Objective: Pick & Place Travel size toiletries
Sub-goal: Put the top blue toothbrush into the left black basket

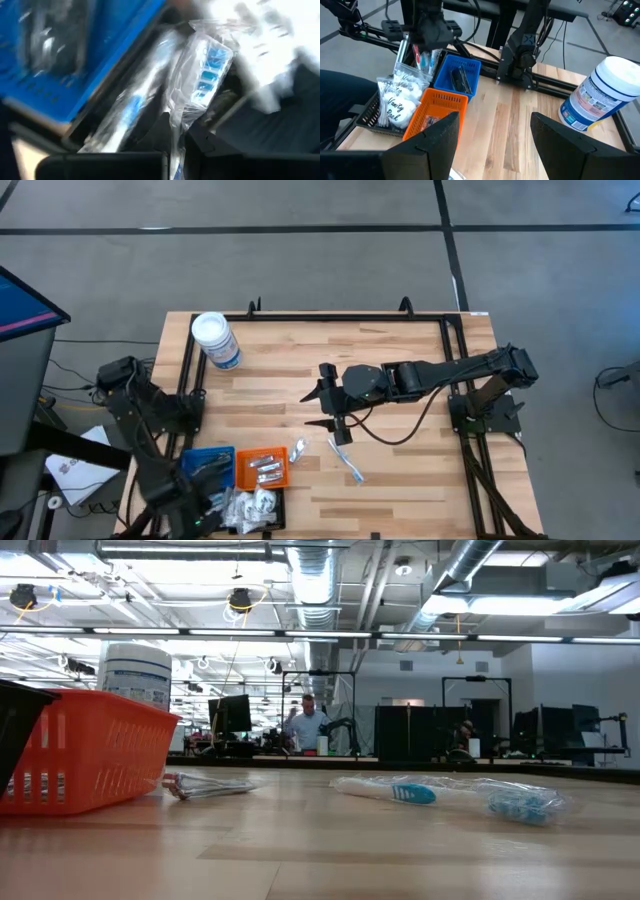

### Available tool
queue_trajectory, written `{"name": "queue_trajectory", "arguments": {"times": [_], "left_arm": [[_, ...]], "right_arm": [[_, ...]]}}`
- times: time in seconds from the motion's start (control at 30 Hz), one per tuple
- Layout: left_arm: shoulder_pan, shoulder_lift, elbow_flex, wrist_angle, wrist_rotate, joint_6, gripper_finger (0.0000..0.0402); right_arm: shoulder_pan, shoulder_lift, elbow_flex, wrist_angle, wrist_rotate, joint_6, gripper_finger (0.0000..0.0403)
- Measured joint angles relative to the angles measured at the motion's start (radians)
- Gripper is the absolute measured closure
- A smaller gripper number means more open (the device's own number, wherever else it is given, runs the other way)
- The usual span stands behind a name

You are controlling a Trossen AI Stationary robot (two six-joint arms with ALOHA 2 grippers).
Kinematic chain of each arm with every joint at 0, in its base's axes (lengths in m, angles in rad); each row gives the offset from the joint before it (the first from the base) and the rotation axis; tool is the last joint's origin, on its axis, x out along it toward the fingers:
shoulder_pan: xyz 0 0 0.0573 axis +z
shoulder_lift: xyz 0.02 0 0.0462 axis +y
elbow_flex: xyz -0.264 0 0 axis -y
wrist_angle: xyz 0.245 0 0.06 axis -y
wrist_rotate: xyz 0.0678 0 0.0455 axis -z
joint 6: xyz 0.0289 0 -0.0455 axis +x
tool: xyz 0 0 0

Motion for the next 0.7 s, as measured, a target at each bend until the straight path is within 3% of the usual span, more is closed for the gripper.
{"name": "queue_trajectory", "arguments": {"times": [0.27, 0.57, 0.7], "left_arm": [[0.119, 0.006, 0.000, 0.015, 0.088, 0.200, 0.0395], [0.046, 0.006, -0.054, 0.004, -0.017, 0.204, 0.0395], [0.005, 0.006, -0.087, 0.012, 0.015, 0.145, 0.0395]], "right_arm": [[0.000, 0.000, 0.000, -0.007, 0.000, 0.000, 0.0163], [0.006, 0.000, 0.000, -0.010, 0.000, -0.002, 0.0163], [0.005, 0.001, 0.000, -0.009, 0.000, -0.002, 0.0163]]}}
